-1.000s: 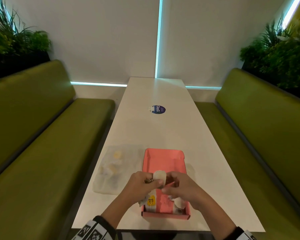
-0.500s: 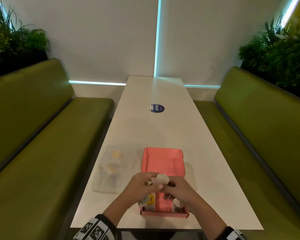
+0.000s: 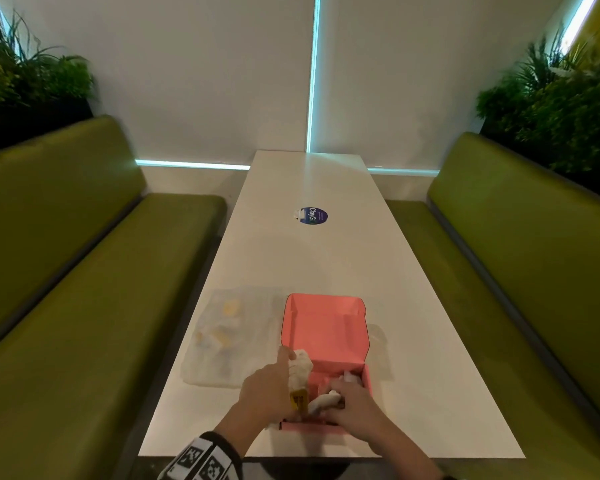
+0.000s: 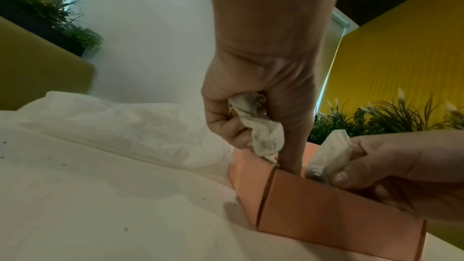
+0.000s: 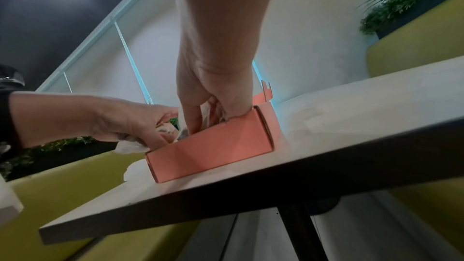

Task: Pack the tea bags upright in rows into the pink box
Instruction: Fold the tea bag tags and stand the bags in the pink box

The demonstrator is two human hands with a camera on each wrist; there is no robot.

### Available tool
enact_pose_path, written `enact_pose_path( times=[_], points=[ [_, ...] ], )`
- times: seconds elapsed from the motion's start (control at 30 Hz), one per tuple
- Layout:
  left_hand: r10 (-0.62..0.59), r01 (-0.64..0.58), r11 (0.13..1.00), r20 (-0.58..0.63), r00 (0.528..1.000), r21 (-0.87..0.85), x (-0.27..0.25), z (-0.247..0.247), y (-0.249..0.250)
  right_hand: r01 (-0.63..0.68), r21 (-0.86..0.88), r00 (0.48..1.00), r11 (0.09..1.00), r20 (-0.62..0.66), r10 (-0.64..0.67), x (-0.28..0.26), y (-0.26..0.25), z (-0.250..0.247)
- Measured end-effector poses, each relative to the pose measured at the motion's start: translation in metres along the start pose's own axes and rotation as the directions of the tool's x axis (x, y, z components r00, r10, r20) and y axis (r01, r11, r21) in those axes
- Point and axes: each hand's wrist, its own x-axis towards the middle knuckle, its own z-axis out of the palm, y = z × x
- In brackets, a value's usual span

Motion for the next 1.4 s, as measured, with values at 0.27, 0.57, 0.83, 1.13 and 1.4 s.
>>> enact_pose_path(
  times=[0.27,0.57,0.83,1.13,1.4],
  points=[
    [0.0,0.003,0.991,0.019,1.0,-0.131,0.004,0.006,-0.001,-0.022,-0.033,0.998,0.999,0.05,0.024,0.002,0.002,0.003],
    [-0.005,0.003,0.987,-0.008,1.0,-0.16,0.005,0.01,-0.005,-0.084,-0.159,0.987,0.984,0.122,0.104,0.017,-0.017,0.012],
    [-0.007,0.0,0.981,-0.034,0.999,-0.193,-0.001,0.006,-0.004,-0.108,-0.27,0.983,0.957,0.114,0.143,0.02,-0.031,0.017],
    [0.013,-0.027,0.966,-0.057,0.998,-0.257,-0.005,0.004,-0.004,-0.14,-0.201,0.98,0.97,0.114,0.166,0.019,-0.038,0.02],
    [-0.004,-0.002,0.903,-0.013,1.0,-0.43,-0.004,0.01,-0.01,-0.151,-0.299,0.981,0.942,0.075,0.181,0.021,-0.04,0.022]
  ],
)
